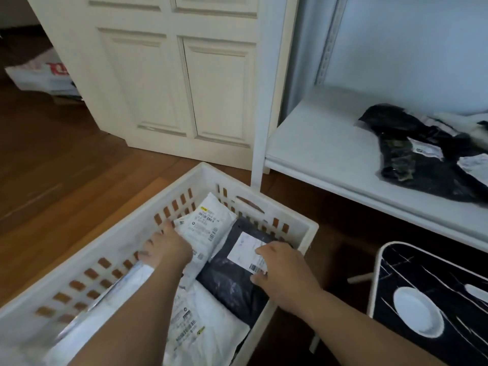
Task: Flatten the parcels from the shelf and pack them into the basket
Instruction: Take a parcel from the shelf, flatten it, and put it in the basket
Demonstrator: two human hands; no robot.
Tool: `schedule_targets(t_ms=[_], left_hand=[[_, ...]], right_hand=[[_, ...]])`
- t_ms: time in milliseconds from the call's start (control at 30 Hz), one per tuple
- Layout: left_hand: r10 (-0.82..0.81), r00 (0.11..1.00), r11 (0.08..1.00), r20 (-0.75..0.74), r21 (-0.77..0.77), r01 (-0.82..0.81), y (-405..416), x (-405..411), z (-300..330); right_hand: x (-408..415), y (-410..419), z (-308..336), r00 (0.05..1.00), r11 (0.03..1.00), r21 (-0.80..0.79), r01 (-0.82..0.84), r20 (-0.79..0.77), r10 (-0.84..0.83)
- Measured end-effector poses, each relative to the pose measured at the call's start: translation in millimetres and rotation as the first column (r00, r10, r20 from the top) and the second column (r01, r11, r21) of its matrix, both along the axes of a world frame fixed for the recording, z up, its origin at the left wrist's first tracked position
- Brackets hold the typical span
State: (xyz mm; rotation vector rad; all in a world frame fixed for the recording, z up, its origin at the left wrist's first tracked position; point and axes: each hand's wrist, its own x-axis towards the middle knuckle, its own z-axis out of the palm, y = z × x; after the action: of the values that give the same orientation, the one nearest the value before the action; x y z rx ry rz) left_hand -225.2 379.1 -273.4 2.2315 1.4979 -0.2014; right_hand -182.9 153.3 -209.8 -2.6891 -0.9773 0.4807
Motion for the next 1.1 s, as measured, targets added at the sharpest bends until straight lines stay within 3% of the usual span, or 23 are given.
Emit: schedule_targets(t_ms=[67, 133, 200, 367, 533, 667, 833, 967, 1100], left_hand=[[-0.308, 0.941, 0.932, -0.140, 0.155, 0.328, -24.4, 5.0, -10.7], [-0.499, 0.855, 0.858, -0.143, 0.055, 0.510, -47.6, 10.5, -26.0], [-0.546, 0.818, 0.837, -0.183, -0.070, 0.543, -53.7, 11.7, -43.3], [-0.566, 0.786, 0.825, -0.251, -0.173, 0.538, -43.2, 12.3, -58.4], [-0.580, 0.779, 0.814, -0.238, -0.192, 0.548, -45.9, 21.7, -29.3], [-0.622, 0.773, 0.781, -0.127, -0.036, 0.623, -64.2, 45.1, 8.1], [-0.691, 0.713, 0.718, 0.120, 0.233, 0.656, -112.1, 78.6, 67.1], [-0.779, 0.580, 0.627, 0.239, 0.337, 0.703, -175.1, 103.3, 107.0], [-0.884, 0.428, 0.466, 0.187, 0.396, 0.791, -250.5, 131.8, 129.2]], right_hand=[[0.2, 5.8, -12.6, 0.997, 0.993, -0.087, -0.080, 0.006, 0.081], [-1.4, 8.7, -22.2, 0.985, 0.967, -0.200, -0.160, 0.025, 0.169], [-3.9, 8.8, -28.3, 0.977, 0.949, -0.258, -0.180, 0.067, 0.203], [-3.2, 10.3, -32.2, 0.976, 0.952, -0.255, -0.167, 0.098, 0.197], [7.9, 8.4, -25.1, 0.985, 0.973, -0.155, -0.174, -0.028, 0.171], [21.7, -24.6, -7.3, 1.000, 1.000, 0.022, 0.008, -0.002, -0.008], [35.4, -122.1, 21.9, 0.964, 0.983, -0.016, 0.186, 0.199, -0.179], [46.5, -214.0, 46.5, 0.893, 0.927, -0.043, 0.372, 0.290, -0.345], [55.0, -292.2, 71.0, 0.795, 0.843, -0.051, 0.536, 0.365, -0.484]])
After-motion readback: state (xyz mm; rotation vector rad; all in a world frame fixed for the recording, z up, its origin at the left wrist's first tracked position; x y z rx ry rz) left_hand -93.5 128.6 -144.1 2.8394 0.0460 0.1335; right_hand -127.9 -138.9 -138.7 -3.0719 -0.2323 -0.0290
